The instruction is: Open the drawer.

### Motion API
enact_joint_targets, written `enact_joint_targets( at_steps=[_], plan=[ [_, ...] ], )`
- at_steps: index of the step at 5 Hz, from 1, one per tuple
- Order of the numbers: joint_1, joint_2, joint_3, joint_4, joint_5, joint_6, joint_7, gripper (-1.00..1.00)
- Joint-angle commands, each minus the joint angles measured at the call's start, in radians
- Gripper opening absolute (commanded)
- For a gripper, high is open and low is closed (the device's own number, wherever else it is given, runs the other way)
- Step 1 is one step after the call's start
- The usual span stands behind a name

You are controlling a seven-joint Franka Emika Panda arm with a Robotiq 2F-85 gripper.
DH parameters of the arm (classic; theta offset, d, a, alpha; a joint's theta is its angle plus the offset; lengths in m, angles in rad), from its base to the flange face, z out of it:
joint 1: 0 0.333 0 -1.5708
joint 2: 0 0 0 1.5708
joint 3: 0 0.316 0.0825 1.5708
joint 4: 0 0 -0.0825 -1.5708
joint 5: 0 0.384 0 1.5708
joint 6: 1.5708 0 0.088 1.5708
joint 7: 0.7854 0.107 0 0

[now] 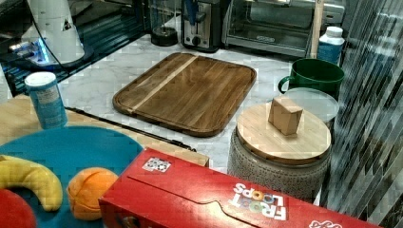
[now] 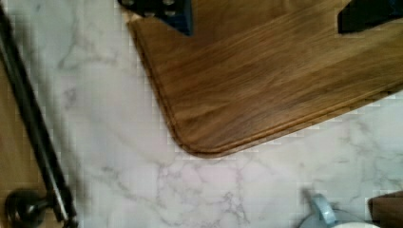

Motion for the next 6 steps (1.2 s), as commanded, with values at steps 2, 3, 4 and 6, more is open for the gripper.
enact_joint_targets(
  at_steps=[2,3,4,6],
  plan=[
    [-0.096,-0.022,-0.036,-0.125,-0.079,0.195,-0.416,1.00],
    [-0.114,-0.017,-0.051,-0.140,-0.086,0.237,-0.499,1.00],
    [-0.145,0.011,-0.061,-0.108,-0.094,0.237,-0.594,1.00],
    [-0.178,0.073,-0.079,-0.108,-0.155,0.358,-0.635,1.00]
  ],
)
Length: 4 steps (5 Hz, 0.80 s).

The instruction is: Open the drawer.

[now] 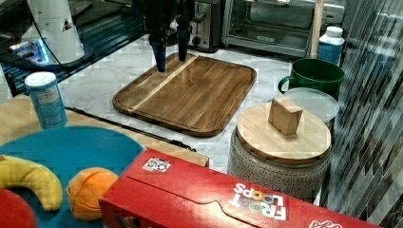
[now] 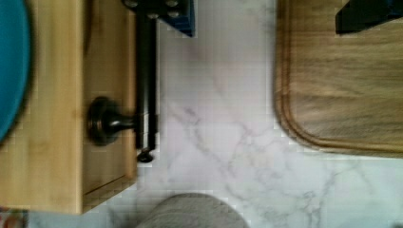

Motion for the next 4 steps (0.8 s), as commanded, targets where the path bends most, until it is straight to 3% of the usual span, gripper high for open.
enact_joint_targets(
  at_steps=[1,4],
  plan=[
    [-0.020,0.083,-0.042,0.026,-0.060,0.140,-0.139,1.00],
    [-0.057,0.149,-0.099,0.032,-0.116,0.256,-0.188,1.00]
  ],
)
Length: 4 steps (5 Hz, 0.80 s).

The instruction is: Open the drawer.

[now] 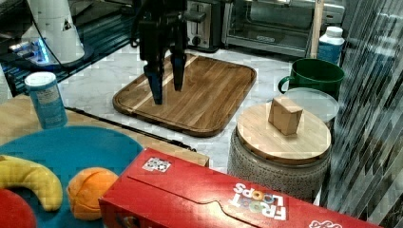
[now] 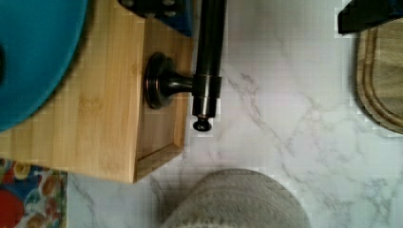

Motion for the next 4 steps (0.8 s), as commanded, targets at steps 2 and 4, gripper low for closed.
enact_joint_targets(
  at_steps=[2,4],
  plan=[
    [-0.053,0.076,-0.015,0.004,-0.055,0.111,-0.029,1.00],
    [-0.065,0.109,0.015,0.004,-0.019,0.142,0.011,1.00]
  ],
)
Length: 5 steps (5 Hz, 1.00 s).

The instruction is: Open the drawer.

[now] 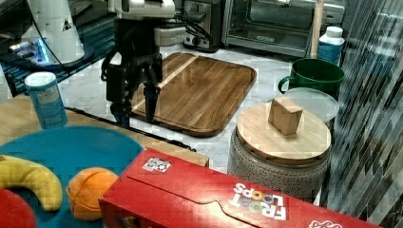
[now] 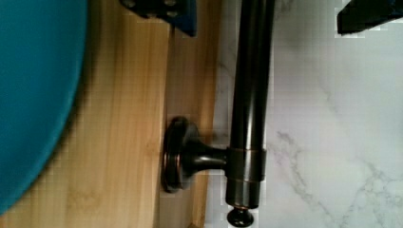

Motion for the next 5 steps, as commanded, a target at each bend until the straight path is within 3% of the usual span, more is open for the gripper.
enact_joint_targets(
  at_steps=[1,2,3,5],
  plan=[
    [0.011,0.034,0.027,0.042,0.019,0.082,0.034,1.00],
    [0.001,0.054,0.042,0.063,0.038,0.072,-0.011,1.00],
    [0.027,0.068,0.034,0.068,0.004,0.076,0.041,1.00],
    [0.030,0.067,0.074,0.063,0.088,0.024,0.015,1.00]
  ],
)
